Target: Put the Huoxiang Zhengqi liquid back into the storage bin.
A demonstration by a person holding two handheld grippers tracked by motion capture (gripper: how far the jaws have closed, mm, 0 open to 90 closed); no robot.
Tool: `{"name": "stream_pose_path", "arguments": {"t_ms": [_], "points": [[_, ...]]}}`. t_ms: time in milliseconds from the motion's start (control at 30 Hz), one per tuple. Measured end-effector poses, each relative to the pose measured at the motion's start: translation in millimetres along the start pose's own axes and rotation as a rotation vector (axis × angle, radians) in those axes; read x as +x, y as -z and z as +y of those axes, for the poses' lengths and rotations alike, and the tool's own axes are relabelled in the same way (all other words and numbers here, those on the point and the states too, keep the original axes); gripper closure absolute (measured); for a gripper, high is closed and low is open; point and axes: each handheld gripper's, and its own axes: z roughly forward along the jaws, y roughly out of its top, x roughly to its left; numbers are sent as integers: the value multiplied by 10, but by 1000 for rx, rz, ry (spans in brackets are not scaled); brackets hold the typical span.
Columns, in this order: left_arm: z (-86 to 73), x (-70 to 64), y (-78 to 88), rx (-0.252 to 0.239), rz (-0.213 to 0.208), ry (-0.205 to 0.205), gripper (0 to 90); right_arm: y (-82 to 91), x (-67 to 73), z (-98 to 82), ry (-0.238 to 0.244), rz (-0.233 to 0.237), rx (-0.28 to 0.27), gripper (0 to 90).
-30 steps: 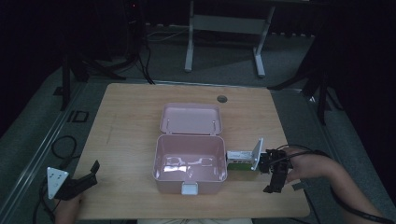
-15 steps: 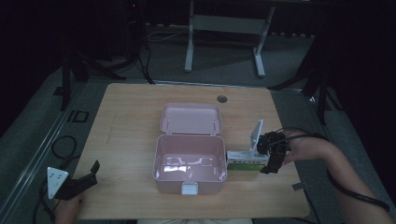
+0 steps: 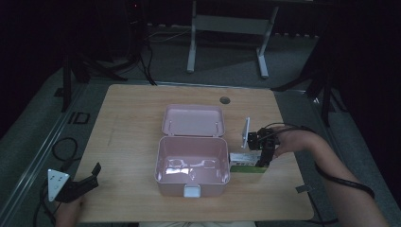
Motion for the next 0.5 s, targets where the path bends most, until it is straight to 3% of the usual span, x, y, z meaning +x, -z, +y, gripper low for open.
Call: {"name": "stream_pose_path", "arguments": {"t_ms": [233,500], "points": [[1,0,-2,3,-1,0,23,-174,-80,50,5,-11,21,402],[1,0,-3,3,-1,0,24,-294,-75,126,35,-14,1,459]]}}
